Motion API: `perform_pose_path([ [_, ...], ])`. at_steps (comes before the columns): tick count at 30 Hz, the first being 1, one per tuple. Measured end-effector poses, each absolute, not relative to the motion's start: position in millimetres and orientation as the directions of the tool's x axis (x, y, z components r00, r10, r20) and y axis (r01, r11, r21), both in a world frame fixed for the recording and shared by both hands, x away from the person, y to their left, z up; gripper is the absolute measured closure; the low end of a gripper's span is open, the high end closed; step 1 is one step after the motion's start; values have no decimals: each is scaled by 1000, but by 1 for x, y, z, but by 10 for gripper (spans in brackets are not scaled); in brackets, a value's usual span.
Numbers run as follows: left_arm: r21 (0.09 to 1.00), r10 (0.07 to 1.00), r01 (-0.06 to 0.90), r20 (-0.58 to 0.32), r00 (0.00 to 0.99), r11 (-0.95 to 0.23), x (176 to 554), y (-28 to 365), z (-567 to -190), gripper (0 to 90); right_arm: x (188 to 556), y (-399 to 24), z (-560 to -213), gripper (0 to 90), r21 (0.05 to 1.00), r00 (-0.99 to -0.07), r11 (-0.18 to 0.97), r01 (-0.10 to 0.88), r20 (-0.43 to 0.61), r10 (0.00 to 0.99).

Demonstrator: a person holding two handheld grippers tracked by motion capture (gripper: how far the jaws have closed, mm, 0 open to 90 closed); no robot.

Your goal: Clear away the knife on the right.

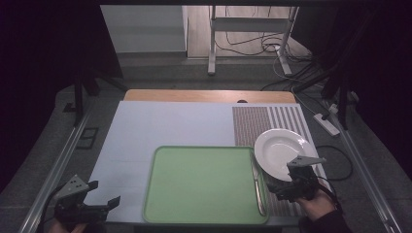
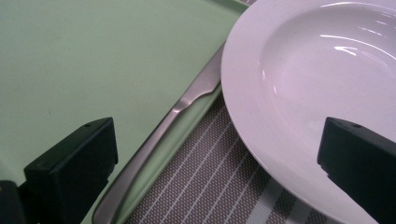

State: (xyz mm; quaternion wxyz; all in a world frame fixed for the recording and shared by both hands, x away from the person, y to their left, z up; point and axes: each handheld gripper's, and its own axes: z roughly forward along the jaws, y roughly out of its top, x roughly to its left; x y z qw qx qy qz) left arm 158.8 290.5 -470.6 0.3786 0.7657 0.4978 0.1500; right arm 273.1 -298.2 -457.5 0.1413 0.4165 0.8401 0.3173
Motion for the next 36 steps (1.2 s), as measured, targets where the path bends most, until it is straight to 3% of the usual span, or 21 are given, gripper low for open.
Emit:
perform_pose_path([
  [11,729,876,650,-148,458,-217,159,290,-471,36,261,-313,-450,0,699,-583,390,599,46,812],
  [36,728,877,651,-151,456,-213,159,291,-471,36,247,-331,-447,0,673,-530,376,636,27,848],
])
